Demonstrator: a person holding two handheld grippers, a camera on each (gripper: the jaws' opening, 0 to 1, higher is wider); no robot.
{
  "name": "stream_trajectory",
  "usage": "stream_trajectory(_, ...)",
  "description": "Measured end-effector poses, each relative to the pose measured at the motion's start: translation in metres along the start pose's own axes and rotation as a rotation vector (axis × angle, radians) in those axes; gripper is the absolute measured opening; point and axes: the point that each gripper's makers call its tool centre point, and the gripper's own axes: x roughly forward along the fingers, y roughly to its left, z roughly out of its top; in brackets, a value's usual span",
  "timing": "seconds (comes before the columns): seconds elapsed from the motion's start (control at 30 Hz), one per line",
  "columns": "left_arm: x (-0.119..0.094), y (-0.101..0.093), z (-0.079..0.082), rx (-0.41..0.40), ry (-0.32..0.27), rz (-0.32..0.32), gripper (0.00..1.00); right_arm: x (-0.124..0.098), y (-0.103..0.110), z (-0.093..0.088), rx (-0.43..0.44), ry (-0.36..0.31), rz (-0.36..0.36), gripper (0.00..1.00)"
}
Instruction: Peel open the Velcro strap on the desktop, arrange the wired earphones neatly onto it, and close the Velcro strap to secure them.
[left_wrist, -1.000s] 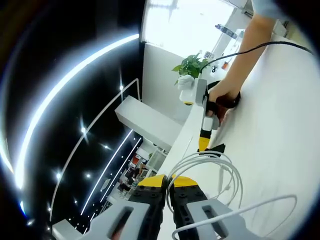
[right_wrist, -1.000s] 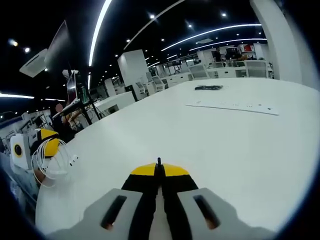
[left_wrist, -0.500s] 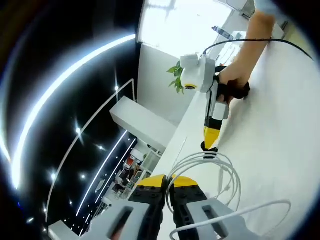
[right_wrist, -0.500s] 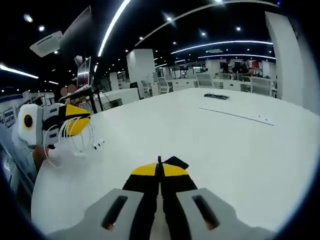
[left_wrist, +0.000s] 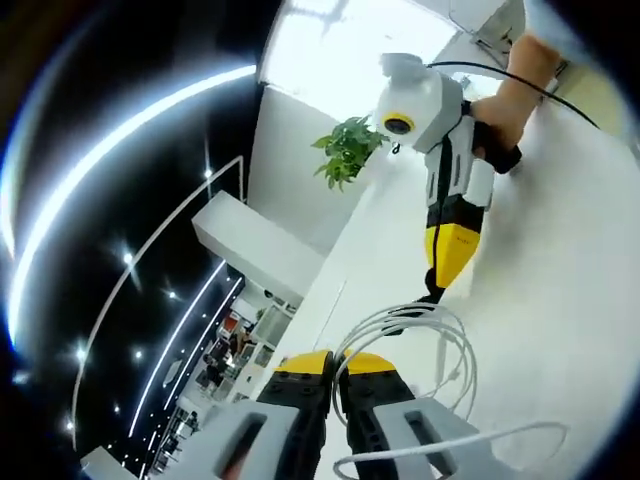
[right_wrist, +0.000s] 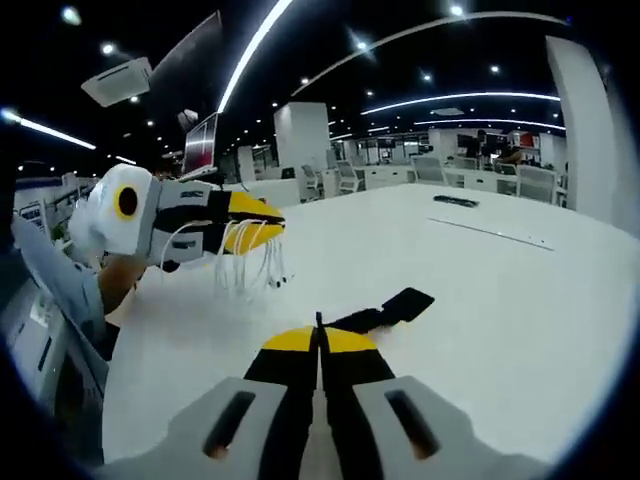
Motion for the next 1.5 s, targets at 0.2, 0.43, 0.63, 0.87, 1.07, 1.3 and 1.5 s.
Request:
stream_trajectory(0.2, 0.018, -0.008, 0.012, -0.028, -0.015, -0.101, 0.07, -0.016, -0.006, 0.002, -0.087, -0.02, -0.093, 0.06)
stream_trajectory(0.43, 0.033, -0.019, 0.02, 0.0, 0.002, -0.21, 0.07, -0.035, -0.002, 0.013, -0.038, -0.06, -0.092, 0.07)
stream_trajectory(0.63, 0.051, -0.032, 0.015, 0.018, 0.052, -0.303, 0.07, -0.032, -0.005, 0.04, 0.042, -0.116, -0.046, 0.1)
stream_trajectory(0.87, 0.071, -0.037, 0.007, 0.001, 0.138, -0.417, 0.06, -0.019, 0.002, 0.055, 0.051, -0.117, 0.0, 0.12)
stream_trajectory(1.07, 0.079, -0.036, -0.004, -0.028, 0.191, -0.454, 0.06, -0.011, 0.024, 0.053, 0.093, -0.1, 0.087, 0.12)
stream_trajectory(1.3, 0.082, -0.042, -0.011, -0.073, 0.245, -0.511, 0.06, 0.007, 0.012, 0.045, 0.05, -0.044, 0.043, 0.12)
stream_trajectory(1.5, 0.083, -0.043, -0.012, -0.099, 0.281, -0.548, 0.06, 0.018, 0.003, 0.035, 0.032, 0.009, 0.025, 0.04)
